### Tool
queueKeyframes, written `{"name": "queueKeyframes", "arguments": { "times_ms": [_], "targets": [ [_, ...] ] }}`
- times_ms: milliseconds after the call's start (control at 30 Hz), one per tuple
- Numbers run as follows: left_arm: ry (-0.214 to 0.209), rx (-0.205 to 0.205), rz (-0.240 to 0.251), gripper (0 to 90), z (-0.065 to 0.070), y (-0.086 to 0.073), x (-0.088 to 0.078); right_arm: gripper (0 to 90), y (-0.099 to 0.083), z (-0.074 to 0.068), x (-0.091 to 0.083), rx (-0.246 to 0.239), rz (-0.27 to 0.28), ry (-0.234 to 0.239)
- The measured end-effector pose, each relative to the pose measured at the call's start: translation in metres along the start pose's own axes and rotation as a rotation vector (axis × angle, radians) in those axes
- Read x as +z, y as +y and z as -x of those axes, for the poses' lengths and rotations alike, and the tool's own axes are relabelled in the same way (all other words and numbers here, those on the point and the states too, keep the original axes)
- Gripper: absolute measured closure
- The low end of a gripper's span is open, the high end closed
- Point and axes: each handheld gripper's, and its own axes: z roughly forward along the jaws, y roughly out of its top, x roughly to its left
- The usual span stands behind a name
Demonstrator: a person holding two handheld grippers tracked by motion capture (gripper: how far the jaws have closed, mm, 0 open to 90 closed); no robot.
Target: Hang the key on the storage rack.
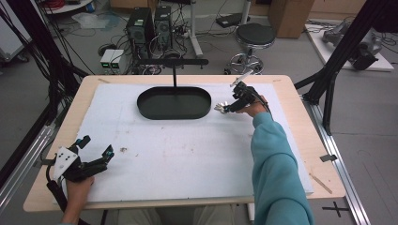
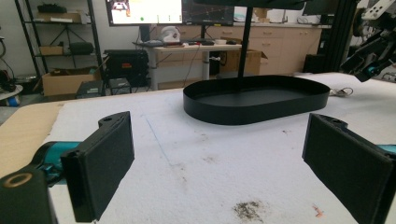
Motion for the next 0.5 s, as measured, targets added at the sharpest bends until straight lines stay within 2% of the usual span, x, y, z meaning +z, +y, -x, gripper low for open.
{"name": "queueKeyframes", "arguments": {
  "times_ms": [67,200,367,500],
  "targets": [
    [0.0,-0.001,0.001,9.4,0.0001,0.0,0.0,19.6,-0.0009,0.0004,0.002,0.013,-0.012,-0.001],
    [-0.001,0.0,0.001,9.4,0.0001,0.0,0.0,27.9,-0.0026,0.0013,0.0052,0.007,-0.053,-0.008],
    [0.0,-0.002,0.001,9.4,0.0001,-0.0001,0.0,38.9,-0.0032,0.0019,0.0074,0.026,-0.066,0.008],
    [0.0,-0.001,0.001,9.4,0.0001,0.0,0.0,47.6,-0.0033,0.0017,0.0098,0.009,-0.087,0.016]
  ]
}}
